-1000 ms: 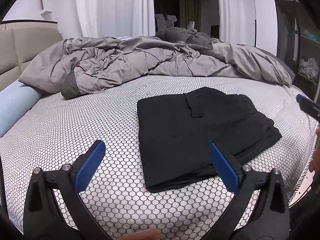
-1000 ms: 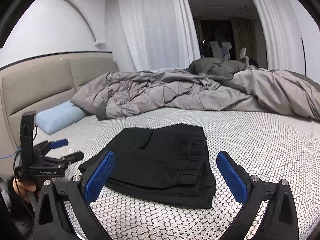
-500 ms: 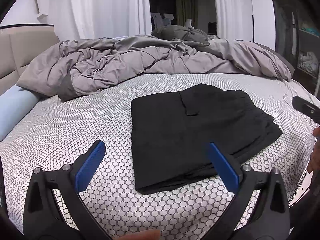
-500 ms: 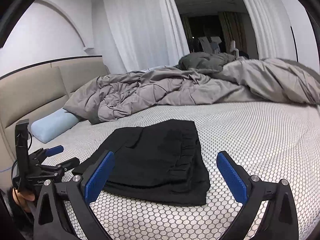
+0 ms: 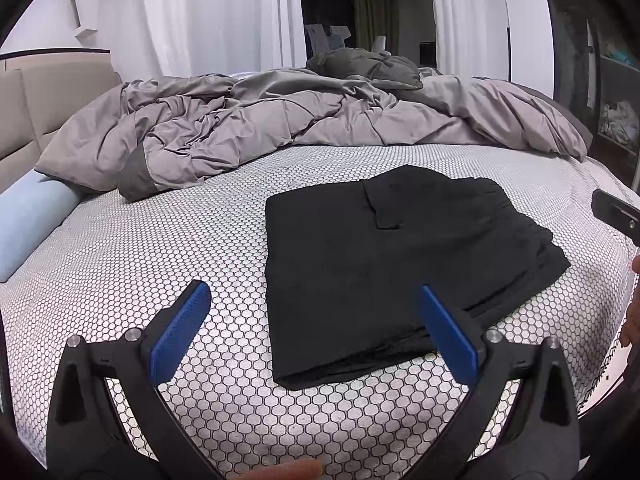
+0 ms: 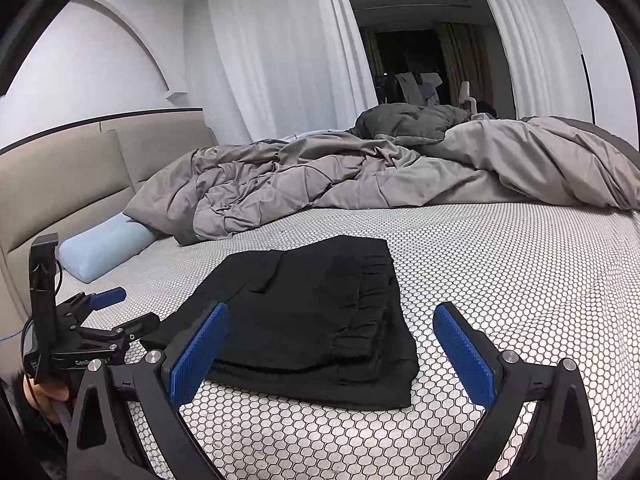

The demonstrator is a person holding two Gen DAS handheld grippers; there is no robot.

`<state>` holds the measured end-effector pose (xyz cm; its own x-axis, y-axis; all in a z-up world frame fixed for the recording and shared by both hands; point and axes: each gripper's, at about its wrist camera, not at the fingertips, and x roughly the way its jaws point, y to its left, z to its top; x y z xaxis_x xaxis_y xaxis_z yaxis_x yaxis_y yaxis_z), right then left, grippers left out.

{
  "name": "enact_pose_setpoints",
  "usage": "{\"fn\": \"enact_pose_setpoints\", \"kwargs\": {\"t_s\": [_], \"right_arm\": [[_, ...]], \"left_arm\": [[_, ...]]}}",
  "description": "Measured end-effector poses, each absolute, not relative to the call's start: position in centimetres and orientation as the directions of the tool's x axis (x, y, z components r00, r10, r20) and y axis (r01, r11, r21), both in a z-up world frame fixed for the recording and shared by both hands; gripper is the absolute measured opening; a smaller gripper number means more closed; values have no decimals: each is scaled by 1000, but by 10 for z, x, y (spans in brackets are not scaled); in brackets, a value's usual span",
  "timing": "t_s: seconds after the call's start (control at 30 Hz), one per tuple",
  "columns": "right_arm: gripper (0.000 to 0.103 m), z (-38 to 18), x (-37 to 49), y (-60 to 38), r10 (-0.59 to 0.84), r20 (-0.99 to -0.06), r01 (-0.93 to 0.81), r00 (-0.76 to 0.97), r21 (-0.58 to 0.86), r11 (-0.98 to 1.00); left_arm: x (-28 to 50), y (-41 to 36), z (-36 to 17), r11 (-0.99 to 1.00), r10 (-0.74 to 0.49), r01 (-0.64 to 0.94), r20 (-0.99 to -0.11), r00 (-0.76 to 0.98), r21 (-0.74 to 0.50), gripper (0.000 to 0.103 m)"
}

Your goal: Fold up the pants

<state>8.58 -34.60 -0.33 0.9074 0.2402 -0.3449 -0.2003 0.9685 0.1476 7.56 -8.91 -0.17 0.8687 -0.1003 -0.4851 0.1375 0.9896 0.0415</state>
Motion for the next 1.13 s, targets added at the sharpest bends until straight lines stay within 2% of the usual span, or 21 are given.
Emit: {"fn": "enact_pose_setpoints", "kwargs": {"t_s": [0.47, 1.13], "right_arm": [[103, 1, 77, -334, 221, -315, -209, 923, 71, 975], [103, -4, 75, -318, 237, -340, -261, 910, -27, 965]], "left_arm": [[70, -82, 1, 992, -95, 122, -474, 875, 26, 102], [65, -84, 0, 993, -92, 119, -472, 877, 27, 102]]}}
